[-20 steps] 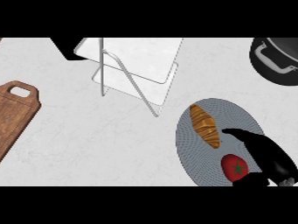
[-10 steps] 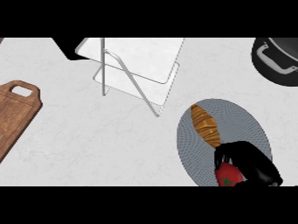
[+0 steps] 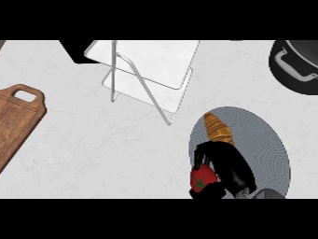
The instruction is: Pick the tomato from the placemat and place it in the tiered shelf
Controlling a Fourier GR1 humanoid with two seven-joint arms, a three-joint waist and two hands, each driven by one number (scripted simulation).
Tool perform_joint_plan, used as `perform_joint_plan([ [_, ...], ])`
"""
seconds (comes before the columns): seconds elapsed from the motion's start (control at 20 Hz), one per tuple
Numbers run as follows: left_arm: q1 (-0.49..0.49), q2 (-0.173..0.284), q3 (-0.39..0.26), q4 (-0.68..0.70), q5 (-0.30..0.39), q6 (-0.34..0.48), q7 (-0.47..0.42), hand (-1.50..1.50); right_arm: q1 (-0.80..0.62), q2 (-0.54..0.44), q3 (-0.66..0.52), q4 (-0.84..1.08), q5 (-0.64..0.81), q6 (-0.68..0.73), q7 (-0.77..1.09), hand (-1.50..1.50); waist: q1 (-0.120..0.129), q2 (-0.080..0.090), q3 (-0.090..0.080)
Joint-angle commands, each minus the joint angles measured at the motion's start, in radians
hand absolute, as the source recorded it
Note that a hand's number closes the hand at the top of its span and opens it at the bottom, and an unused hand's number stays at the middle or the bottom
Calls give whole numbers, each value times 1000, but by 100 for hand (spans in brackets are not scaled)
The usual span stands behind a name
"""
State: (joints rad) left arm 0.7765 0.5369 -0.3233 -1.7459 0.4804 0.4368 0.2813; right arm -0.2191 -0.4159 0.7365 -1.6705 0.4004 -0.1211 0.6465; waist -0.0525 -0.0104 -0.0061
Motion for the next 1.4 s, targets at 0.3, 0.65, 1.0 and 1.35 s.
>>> perform_joint_plan([
  [0.3, -197, 16, 35, -97, -27, -36, -76, 0, -263, 287, -2, 26, 269, -151, 302, 150, -39, -38, -13],
  [0.65, -182, 22, 45, -93, -3, -26, -81, 0, -444, 400, -53, 62, 457, -144, 482, 150, -81, -54, -14],
  [1.0, -181, 22, 33, -92, -1, -20, -107, 0, -612, 415, -133, 111, 552, -92, 578, 150, -78, -44, -11],
  [1.35, -197, 26, 28, -78, 0, -16, -131, 0, -774, 415, -271, 151, 601, -62, 629, 150, -75, -37, -8],
])
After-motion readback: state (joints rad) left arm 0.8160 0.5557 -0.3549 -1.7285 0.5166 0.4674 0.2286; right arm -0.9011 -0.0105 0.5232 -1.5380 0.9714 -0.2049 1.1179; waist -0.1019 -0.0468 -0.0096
